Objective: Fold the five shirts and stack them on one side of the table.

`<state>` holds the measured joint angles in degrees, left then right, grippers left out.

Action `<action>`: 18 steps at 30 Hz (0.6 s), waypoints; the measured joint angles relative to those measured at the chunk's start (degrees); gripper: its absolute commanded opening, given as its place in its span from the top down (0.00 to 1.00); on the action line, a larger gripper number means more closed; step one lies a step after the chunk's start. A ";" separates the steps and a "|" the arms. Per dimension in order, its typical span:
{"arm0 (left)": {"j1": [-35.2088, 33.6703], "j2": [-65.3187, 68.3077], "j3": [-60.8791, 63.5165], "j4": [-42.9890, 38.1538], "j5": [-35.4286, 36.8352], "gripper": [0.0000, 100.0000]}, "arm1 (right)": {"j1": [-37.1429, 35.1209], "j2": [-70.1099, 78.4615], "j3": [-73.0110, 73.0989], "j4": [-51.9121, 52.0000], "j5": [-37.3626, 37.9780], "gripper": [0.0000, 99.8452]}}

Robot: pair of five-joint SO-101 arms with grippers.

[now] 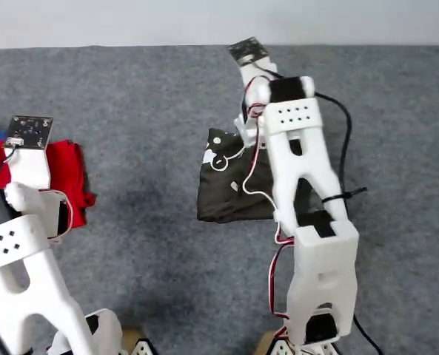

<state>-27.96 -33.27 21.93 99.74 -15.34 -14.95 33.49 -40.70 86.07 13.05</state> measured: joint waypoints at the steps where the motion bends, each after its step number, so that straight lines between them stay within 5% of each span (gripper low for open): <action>1: 0.00 0.00 0.00 0.00 0.00 0.99 | -0.35 0.79 0.00 -1.14 0.44 0.99; 12: 0.00 0.00 0.00 0.00 0.00 0.99 | -4.31 12.13 0.00 -10.11 8.79 0.99; 18: 0.00 0.00 0.00 0.00 0.00 0.99 | -3.60 14.15 0.00 -1.05 9.14 0.99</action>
<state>-27.96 -33.27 21.93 99.74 -15.34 -18.55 47.65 -40.70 85.01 22.20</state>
